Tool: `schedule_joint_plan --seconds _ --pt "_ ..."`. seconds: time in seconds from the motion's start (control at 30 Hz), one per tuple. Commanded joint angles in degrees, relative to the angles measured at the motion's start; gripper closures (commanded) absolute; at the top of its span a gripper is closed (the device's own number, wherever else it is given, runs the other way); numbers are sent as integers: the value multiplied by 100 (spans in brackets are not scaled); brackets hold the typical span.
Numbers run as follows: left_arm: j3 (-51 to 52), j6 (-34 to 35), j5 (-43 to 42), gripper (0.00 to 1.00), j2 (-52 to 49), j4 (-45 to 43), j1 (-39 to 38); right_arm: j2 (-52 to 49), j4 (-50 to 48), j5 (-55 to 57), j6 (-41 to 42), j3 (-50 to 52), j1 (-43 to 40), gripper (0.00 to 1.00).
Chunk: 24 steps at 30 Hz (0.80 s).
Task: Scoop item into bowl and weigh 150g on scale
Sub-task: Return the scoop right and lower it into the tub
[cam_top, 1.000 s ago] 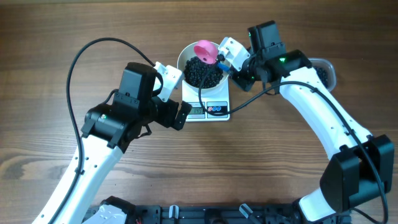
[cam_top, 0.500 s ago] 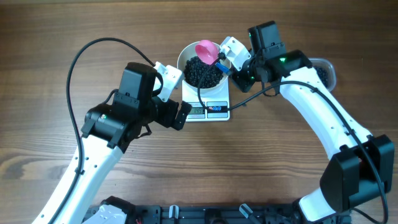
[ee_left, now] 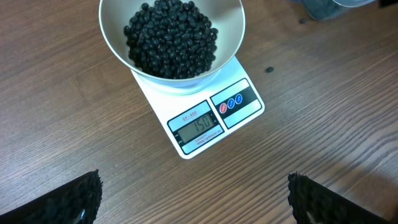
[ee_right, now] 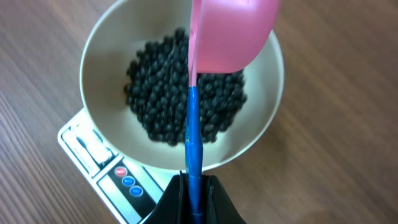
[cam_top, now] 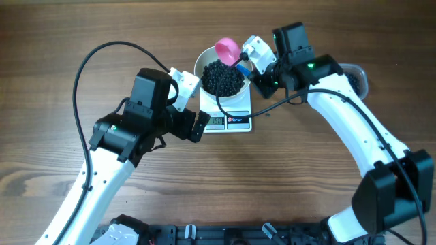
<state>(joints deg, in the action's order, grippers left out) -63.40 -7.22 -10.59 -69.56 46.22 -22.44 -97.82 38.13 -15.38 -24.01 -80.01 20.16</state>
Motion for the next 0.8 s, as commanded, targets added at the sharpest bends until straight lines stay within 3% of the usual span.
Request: schedule_joint_plan --seconds 0.0,0.1,0.47,0.77 --pt "-101 17 -92 0 -22 -17 -22 518 -72 380 234 9 -162 95" --pt "-101 17 -92 0 -22 -17 -22 841 76 813 313 9 -511 96" --pt "-101 17 -92 0 -22 -17 -22 1067 2024 385 160 15 -3001 96" --pt "-101 17 -92 0 -22 -17 -22 798 2162 214 365 247 -3375 96"
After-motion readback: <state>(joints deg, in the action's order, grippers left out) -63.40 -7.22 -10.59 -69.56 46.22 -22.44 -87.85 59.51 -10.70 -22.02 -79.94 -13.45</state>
